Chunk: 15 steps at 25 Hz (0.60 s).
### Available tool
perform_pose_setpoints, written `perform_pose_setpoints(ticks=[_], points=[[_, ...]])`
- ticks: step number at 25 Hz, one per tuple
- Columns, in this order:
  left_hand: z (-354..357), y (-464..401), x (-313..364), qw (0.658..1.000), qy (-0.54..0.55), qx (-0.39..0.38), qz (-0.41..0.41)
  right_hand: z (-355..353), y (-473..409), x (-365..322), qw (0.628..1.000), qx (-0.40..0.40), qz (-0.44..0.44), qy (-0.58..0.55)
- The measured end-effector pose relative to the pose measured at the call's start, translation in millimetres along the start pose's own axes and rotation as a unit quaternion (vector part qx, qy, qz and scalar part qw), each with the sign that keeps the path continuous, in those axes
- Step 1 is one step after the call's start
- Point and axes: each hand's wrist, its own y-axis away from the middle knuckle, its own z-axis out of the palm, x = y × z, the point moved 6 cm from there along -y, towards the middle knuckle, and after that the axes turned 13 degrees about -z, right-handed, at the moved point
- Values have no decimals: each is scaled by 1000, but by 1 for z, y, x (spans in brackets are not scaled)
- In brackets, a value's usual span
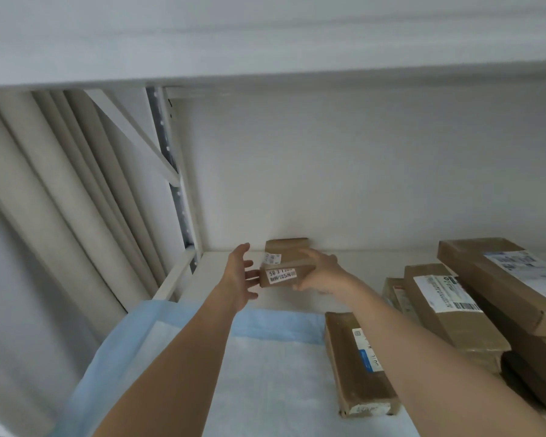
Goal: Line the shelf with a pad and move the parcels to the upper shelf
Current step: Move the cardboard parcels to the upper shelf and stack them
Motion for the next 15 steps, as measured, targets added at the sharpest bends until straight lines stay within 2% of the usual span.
perform_pose_setpoints(ticks=[4,9,12,15], points=[[9,19,12,999,33,-37,5,-29,6,-17,991,110,-57,54],[15,44,6,982,169,-83,-20,-57,22,-30,986,147,-82,0],[25,66,-2,977,191,-95,-26,-71,44,-37,986,134,-91,-42],[33,89,-8,978,169,-121,-17,-79,74,-43,985,73,-99,-119]])
